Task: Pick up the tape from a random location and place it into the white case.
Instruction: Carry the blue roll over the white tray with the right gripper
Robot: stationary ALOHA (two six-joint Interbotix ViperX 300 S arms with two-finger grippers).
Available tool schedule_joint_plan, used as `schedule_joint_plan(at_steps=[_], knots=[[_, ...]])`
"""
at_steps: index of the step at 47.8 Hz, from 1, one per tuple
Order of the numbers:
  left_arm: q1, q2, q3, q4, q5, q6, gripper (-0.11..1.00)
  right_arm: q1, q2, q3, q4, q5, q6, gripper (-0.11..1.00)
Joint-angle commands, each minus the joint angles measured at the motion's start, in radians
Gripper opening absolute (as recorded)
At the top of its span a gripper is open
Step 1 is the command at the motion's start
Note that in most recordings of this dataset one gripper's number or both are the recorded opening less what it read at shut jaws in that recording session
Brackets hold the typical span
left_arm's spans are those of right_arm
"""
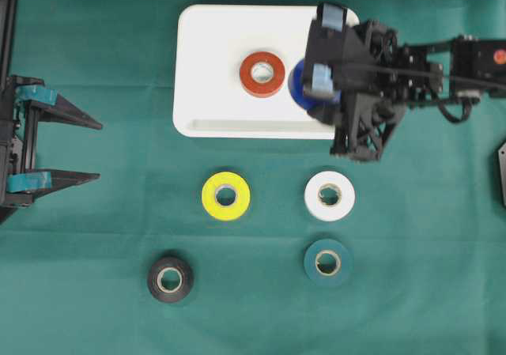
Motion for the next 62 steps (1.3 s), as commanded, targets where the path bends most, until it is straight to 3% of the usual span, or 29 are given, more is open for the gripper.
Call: schedule_joint_plan(at_steps=[1, 26, 62], knots=[[0.002, 0.008, -0.011, -0.002, -0.009, 0.002, 0.97, -0.028, -0.006, -0.021, -0.011, -0.006, -0.003, 0.34], [0.002, 0.008, -0.011, -0.002, -0.011, 0.002, 0.97, -0.149, 0.011, -0.037, -0.032, -0.014, -0.003, 0.34], [0.002, 0.008, -0.011, -0.002, -0.011, 0.002, 0.97, -0.147, 0.011, -0.037, -0.032, -0.014, 0.0, 0.34]])
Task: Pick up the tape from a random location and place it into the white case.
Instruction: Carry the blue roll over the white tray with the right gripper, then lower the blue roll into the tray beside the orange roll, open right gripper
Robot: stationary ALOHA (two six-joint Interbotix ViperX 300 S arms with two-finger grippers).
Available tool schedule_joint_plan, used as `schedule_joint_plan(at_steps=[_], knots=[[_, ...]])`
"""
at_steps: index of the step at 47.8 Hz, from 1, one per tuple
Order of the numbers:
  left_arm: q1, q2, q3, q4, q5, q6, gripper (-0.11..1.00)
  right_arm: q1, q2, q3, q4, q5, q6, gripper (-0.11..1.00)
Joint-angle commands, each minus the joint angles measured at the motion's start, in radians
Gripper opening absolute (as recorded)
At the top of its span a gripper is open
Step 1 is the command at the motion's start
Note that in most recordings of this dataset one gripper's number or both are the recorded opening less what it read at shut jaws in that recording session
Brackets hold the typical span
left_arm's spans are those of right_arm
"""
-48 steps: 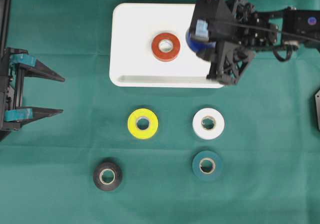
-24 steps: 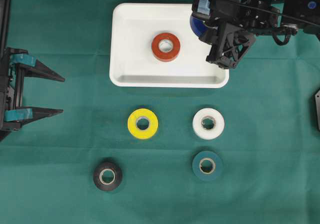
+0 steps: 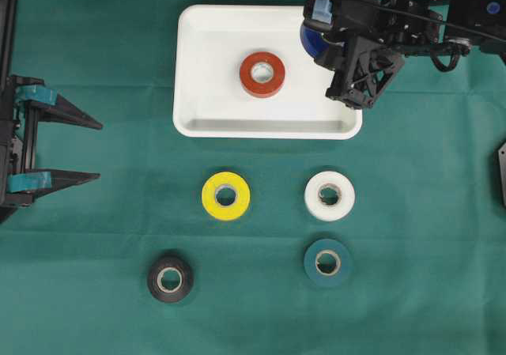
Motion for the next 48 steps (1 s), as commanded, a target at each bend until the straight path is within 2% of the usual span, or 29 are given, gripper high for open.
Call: schedule_joint_plan(at_steps=[1, 32, 48], knots=[[0.002, 0.008, -0.012, -0.002, -0.009, 0.0, 0.97, 0.002, -0.012, -0.032, -0.003, -0.009, 0.002, 0.34], [0.002, 0.008, -0.012, -0.002, -0.009, 0.002, 0.97, 0.002, -0.012, -0.028, -0.003, -0.009, 0.006, 0.34], [0.0, 0.008, -0.012, -0.002, -0.009, 0.0, 0.97, 0.002, 0.048, -0.015, -0.002, -0.038, 0.009, 0.34]])
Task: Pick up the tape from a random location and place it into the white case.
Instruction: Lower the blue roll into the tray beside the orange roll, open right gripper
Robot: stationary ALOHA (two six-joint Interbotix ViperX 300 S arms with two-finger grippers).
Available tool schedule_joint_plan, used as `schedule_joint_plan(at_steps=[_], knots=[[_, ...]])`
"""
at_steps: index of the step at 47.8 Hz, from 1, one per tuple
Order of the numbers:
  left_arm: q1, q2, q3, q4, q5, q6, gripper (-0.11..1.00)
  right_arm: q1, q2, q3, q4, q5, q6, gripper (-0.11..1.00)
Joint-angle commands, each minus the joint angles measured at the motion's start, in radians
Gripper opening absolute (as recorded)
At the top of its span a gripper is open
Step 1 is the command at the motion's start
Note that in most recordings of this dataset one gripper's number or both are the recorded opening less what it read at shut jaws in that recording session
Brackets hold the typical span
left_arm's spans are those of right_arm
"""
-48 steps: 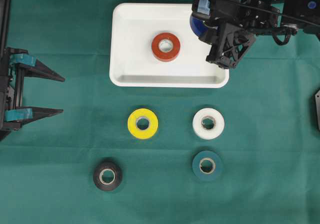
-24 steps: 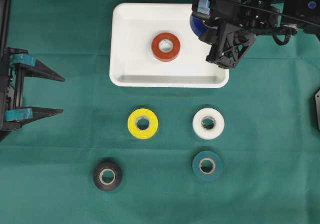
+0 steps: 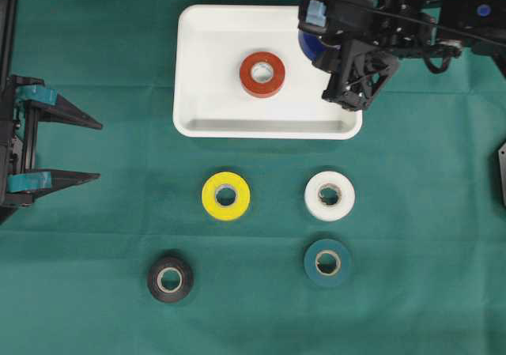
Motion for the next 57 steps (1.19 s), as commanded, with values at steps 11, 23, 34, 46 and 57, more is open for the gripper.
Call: schedule_joint_plan(at_steps=[11, 23, 34, 46, 57], knots=[[0.003, 0.008, -0.012, -0.002, -0.009, 0.0, 0.97, 0.002, 0.081, 0.011, 0.002, -0.08, 0.006, 0.34], [0.003, 0.008, -0.012, -0.002, -0.009, 0.0, 0.97, 0.0, 0.16, 0.051, -0.002, -0.155, 0.032, 0.34], [0.003, 0.008, -0.012, -0.002, -0.009, 0.0, 0.97, 0.0, 0.215, 0.086, 0.0, -0.235, 0.048, 0.34], [0.003, 0.008, -0.011, -0.002, -0.008, -0.002, 0.97, 0.0, 0.238, 0.103, 0.0, -0.252, 0.055, 0.34], [0.003, 0.008, -0.012, -0.002, -0.009, -0.003, 0.97, 0.0, 0.264, 0.109, 0.002, -0.259, 0.055, 0.34]])
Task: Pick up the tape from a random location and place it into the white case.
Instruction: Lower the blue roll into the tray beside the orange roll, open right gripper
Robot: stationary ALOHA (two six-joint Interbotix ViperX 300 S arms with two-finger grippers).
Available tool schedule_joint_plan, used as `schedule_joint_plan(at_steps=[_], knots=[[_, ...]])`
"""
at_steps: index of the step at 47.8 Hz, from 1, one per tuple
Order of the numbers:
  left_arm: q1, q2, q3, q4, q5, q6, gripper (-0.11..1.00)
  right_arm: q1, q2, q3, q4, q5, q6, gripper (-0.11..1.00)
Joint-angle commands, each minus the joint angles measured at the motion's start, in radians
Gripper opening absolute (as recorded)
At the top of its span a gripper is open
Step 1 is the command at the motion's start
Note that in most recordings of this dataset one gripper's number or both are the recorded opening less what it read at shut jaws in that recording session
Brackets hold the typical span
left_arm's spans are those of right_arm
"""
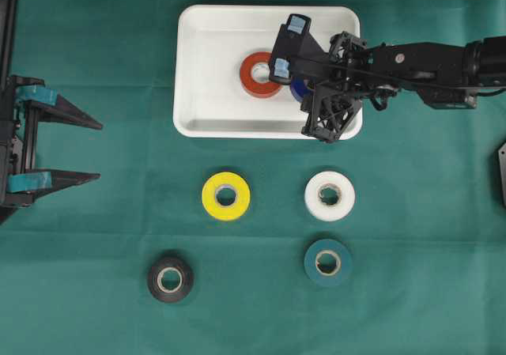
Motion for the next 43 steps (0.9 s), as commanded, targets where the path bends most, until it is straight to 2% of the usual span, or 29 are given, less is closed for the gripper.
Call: schedule_joint_plan(at_steps=[1, 40, 41, 43], knots=[[0.002, 0.008, -0.011, -0.002, -0.009, -0.002, 0.97, 0.0, -0.008, -0.008, -0.002, -0.012, 0.002, 0.34], [0.002, 0.008, -0.011, -0.002, -0.009, -0.002, 0.97, 0.0, 0.008, -0.009, 0.0, -0.006, 0.008, 0.34], [0.002, 0.008, -0.011, -0.002, -0.009, -0.002, 0.97, 0.0, 0.008, -0.011, 0.0, -0.003, 0.009, 0.35], [0.002, 0.008, -0.009, -0.002, -0.009, -0.002, 0.97, 0.0, 0.006, -0.011, -0.003, 0.002, 0.012, 0.46]])
